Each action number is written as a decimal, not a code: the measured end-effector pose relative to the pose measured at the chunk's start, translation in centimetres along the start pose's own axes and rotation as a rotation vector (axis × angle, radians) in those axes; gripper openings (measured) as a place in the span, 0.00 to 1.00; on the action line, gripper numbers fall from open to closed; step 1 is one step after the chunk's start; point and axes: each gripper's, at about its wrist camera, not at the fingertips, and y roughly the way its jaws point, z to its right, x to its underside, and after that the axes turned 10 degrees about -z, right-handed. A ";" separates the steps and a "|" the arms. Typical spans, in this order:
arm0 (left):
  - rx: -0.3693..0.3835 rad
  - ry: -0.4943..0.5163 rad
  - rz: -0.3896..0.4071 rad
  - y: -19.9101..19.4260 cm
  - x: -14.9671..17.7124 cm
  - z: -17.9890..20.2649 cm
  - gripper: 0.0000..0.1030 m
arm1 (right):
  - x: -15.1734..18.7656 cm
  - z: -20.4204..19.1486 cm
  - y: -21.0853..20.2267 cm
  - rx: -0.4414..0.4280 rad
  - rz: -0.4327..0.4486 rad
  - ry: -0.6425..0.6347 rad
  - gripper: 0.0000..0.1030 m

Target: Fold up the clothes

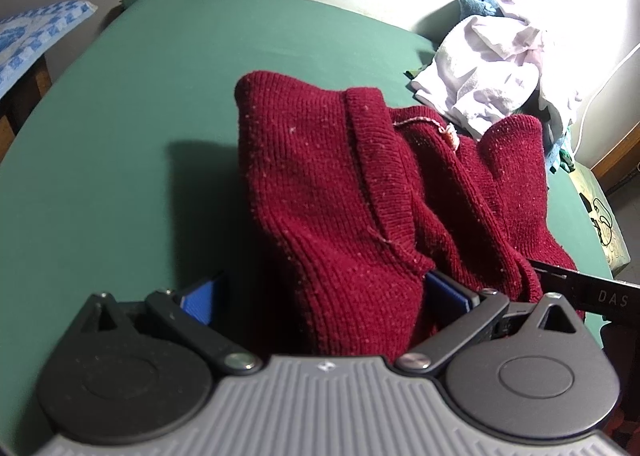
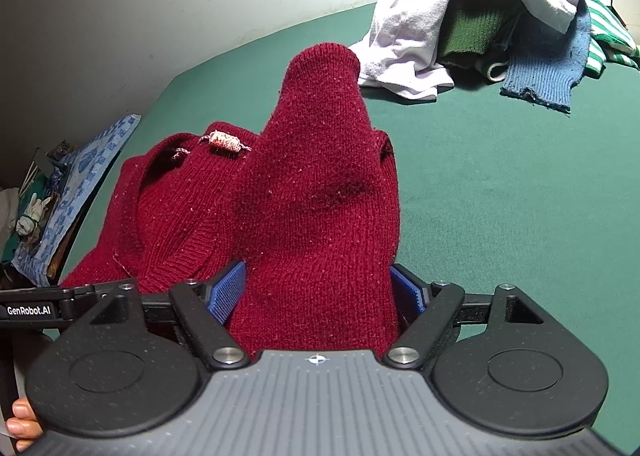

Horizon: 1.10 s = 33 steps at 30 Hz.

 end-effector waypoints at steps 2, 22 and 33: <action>0.013 -0.001 0.003 -0.1 0.1 -0.2 0.98 | 0.0 0.0 0.0 0.003 0.001 0.009 0.78; 0.029 0.061 -0.031 -1.7 -1.7 -2.6 0.99 | 0.2 2.5 -2.3 -0.091 -0.019 0.062 0.83; 0.101 0.054 -0.072 0.1 -2.3 -2.1 0.99 | -1.0 2.0 0.2 -0.113 -0.053 0.003 0.87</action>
